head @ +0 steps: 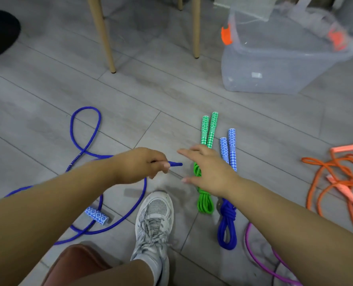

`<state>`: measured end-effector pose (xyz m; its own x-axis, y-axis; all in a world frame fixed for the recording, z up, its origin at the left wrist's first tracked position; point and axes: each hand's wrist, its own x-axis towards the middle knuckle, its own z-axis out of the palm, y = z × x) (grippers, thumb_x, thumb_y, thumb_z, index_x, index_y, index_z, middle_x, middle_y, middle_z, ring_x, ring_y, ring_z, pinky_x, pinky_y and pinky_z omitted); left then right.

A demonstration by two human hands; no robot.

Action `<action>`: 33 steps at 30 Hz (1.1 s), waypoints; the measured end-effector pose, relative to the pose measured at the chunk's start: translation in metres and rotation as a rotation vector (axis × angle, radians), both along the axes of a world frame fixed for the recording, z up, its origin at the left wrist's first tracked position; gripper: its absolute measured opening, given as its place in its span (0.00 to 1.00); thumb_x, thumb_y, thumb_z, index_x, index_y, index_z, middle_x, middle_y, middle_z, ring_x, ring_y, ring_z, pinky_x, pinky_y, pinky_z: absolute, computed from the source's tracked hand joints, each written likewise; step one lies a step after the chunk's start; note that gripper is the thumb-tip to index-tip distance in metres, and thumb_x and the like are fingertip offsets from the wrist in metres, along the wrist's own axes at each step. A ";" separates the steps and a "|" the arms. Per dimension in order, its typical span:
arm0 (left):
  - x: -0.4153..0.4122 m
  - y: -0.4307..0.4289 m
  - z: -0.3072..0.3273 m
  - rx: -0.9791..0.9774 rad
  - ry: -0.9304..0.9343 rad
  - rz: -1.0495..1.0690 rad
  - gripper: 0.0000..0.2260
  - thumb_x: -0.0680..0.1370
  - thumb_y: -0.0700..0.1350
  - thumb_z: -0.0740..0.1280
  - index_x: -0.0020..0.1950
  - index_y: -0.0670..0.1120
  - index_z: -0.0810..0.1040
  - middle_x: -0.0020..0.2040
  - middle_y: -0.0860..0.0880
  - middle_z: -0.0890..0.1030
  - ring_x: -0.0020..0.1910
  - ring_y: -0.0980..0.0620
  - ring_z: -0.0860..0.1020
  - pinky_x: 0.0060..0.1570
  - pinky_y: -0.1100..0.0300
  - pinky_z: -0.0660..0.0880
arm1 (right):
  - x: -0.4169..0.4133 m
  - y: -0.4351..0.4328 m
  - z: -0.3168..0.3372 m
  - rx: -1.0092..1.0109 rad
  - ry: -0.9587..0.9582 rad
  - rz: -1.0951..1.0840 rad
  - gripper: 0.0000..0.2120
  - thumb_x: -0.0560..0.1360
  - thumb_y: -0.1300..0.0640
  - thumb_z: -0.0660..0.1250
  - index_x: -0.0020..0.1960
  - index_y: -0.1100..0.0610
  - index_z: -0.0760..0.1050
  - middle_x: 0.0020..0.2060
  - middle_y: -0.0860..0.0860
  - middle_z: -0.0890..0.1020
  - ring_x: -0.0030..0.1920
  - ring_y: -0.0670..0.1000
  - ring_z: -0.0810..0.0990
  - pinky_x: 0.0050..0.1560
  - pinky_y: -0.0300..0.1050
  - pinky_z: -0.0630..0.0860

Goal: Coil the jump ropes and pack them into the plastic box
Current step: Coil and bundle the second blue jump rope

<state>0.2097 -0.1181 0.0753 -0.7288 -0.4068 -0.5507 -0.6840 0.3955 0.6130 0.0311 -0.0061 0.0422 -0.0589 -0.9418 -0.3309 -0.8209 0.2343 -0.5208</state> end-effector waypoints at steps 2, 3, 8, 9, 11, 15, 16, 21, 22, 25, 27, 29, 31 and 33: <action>-0.009 0.001 0.022 0.010 0.091 0.035 0.10 0.80 0.51 0.60 0.45 0.52 0.79 0.33 0.54 0.77 0.35 0.60 0.74 0.45 0.63 0.72 | 0.002 -0.002 0.009 -0.068 -0.096 -0.021 0.19 0.73 0.49 0.69 0.63 0.49 0.74 0.61 0.50 0.72 0.62 0.51 0.68 0.64 0.44 0.65; -0.013 0.002 0.032 0.002 0.133 0.058 0.10 0.80 0.50 0.60 0.43 0.52 0.79 0.33 0.54 0.78 0.34 0.60 0.74 0.44 0.63 0.72 | 0.002 -0.002 0.016 -0.099 -0.128 -0.034 0.11 0.75 0.51 0.67 0.55 0.53 0.77 0.56 0.51 0.75 0.58 0.52 0.72 0.61 0.45 0.67; -0.020 0.014 0.073 -0.084 0.237 0.129 0.10 0.80 0.50 0.60 0.42 0.51 0.77 0.35 0.51 0.76 0.34 0.56 0.73 0.43 0.60 0.72 | -0.017 0.016 0.062 -0.068 -0.149 -0.175 0.07 0.79 0.54 0.60 0.42 0.52 0.68 0.32 0.46 0.74 0.35 0.47 0.72 0.38 0.43 0.68; -0.020 0.018 0.080 -0.112 0.243 0.138 0.10 0.80 0.50 0.60 0.41 0.52 0.77 0.35 0.50 0.75 0.34 0.56 0.72 0.42 0.60 0.72 | -0.025 0.021 0.071 -0.082 -0.111 -0.178 0.07 0.78 0.54 0.61 0.42 0.52 0.68 0.31 0.45 0.72 0.34 0.48 0.71 0.37 0.43 0.66; -0.020 0.024 0.093 -0.177 0.263 0.158 0.10 0.79 0.51 0.61 0.40 0.52 0.77 0.32 0.54 0.73 0.31 0.59 0.70 0.37 0.65 0.70 | -0.040 0.035 0.093 -0.101 -0.054 -0.184 0.06 0.78 0.54 0.62 0.42 0.53 0.69 0.30 0.46 0.71 0.33 0.49 0.70 0.37 0.43 0.65; -0.020 0.032 0.120 -0.249 0.324 0.264 0.17 0.74 0.55 0.68 0.33 0.46 0.71 0.23 0.55 0.65 0.24 0.57 0.64 0.29 0.64 0.62 | -0.063 0.070 0.137 -0.136 0.053 -0.229 0.11 0.76 0.51 0.65 0.36 0.51 0.69 0.28 0.48 0.70 0.33 0.51 0.69 0.33 0.41 0.64; -0.020 0.035 0.126 -0.263 0.328 0.265 0.18 0.73 0.56 0.68 0.32 0.45 0.69 0.23 0.54 0.64 0.23 0.57 0.63 0.28 0.63 0.61 | -0.067 0.080 0.148 -0.152 0.073 -0.248 0.12 0.76 0.50 0.65 0.35 0.52 0.69 0.28 0.48 0.70 0.33 0.51 0.69 0.33 0.40 0.64; -0.021 0.055 0.156 -0.352 0.315 0.284 0.18 0.75 0.54 0.67 0.32 0.43 0.70 0.29 0.46 0.75 0.23 0.57 0.68 0.27 0.66 0.64 | -0.091 0.142 0.191 -0.242 0.112 -0.416 0.16 0.74 0.47 0.67 0.34 0.57 0.71 0.27 0.51 0.69 0.31 0.51 0.70 0.34 0.44 0.68; -0.020 0.059 0.161 -0.340 0.320 0.298 0.18 0.75 0.53 0.67 0.32 0.43 0.71 0.31 0.45 0.78 0.24 0.57 0.70 0.29 0.64 0.66 | -0.094 0.156 0.198 -0.266 0.108 -0.457 0.17 0.73 0.47 0.67 0.33 0.57 0.71 0.26 0.50 0.68 0.30 0.50 0.69 0.33 0.43 0.67; -0.025 0.071 0.172 -0.310 0.363 0.253 0.15 0.75 0.49 0.69 0.33 0.41 0.74 0.32 0.45 0.81 0.33 0.50 0.79 0.38 0.58 0.72 | -0.098 0.186 0.212 -0.352 0.096 -0.581 0.16 0.74 0.50 0.67 0.34 0.60 0.70 0.25 0.50 0.66 0.28 0.48 0.66 0.28 0.37 0.63; -0.034 0.084 0.180 -0.314 0.360 0.172 0.13 0.76 0.45 0.69 0.34 0.41 0.74 0.32 0.47 0.81 0.36 0.46 0.78 0.41 0.55 0.74 | -0.094 0.196 0.220 -0.410 0.047 -0.632 0.17 0.75 0.51 0.66 0.33 0.60 0.68 0.25 0.49 0.65 0.27 0.48 0.64 0.32 0.44 0.63; -0.045 0.100 0.187 -0.279 0.379 0.121 0.11 0.75 0.45 0.69 0.36 0.42 0.74 0.29 0.48 0.81 0.36 0.44 0.78 0.41 0.52 0.75 | -0.083 0.201 0.229 -0.475 -0.072 -0.661 0.16 0.75 0.53 0.66 0.32 0.55 0.66 0.23 0.45 0.64 0.24 0.43 0.63 0.32 0.43 0.62; -0.054 0.119 0.193 -0.209 0.424 0.094 0.09 0.75 0.45 0.70 0.39 0.42 0.75 0.29 0.47 0.79 0.33 0.47 0.77 0.38 0.55 0.74 | -0.069 0.203 0.236 -0.511 -0.159 -0.651 0.14 0.75 0.54 0.66 0.33 0.55 0.68 0.21 0.43 0.65 0.24 0.42 0.63 0.32 0.43 0.64; -0.061 0.135 0.200 -0.121 0.506 0.084 0.09 0.75 0.46 0.69 0.42 0.40 0.75 0.30 0.46 0.75 0.30 0.51 0.74 0.34 0.62 0.73 | -0.056 0.208 0.242 -0.523 -0.221 -0.618 0.10 0.76 0.55 0.65 0.38 0.59 0.72 0.22 0.43 0.65 0.25 0.41 0.63 0.34 0.44 0.63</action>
<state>0.1486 0.0169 0.2758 -0.8536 -0.5140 -0.0843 -0.3469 0.4402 0.8282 -0.0250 0.2023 0.2839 -0.5999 -0.7965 0.0755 -0.4907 0.2917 -0.8210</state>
